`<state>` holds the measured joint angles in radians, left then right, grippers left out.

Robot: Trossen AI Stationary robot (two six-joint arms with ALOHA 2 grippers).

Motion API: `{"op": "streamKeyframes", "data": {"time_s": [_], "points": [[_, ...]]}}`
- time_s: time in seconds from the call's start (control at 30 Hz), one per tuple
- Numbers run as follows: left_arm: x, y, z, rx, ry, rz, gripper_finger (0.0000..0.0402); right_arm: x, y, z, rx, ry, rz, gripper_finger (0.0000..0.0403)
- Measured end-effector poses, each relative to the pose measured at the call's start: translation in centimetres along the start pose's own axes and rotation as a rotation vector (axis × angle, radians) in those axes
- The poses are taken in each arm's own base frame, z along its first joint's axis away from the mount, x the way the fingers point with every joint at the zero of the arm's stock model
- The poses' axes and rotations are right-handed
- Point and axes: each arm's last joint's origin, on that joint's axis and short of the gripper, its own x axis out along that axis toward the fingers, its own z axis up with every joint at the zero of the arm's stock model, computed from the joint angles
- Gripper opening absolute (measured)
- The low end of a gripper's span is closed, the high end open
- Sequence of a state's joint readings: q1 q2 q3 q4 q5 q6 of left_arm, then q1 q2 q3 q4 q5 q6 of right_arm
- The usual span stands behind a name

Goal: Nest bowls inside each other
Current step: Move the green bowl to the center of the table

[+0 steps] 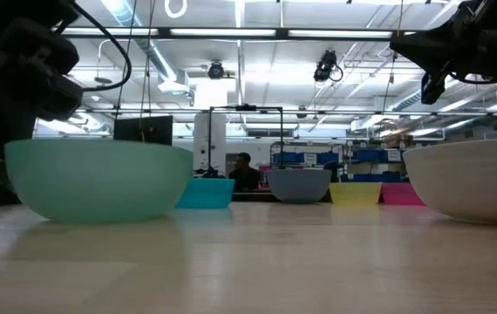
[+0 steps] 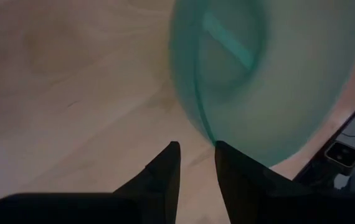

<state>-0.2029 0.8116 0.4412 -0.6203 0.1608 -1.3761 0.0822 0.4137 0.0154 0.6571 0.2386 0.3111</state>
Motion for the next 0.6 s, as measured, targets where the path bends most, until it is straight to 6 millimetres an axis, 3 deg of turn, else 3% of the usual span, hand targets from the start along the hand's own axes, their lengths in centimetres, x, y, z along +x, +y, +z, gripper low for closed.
{"op": "streamKeyframes", "data": {"time_s": [0.6], "points": [[0.42,-0.45,0.35,-0.036,-0.067,-0.012,0.0109,0.0,0.0,-0.01,-0.018,0.001,0.0,0.0004]]}}
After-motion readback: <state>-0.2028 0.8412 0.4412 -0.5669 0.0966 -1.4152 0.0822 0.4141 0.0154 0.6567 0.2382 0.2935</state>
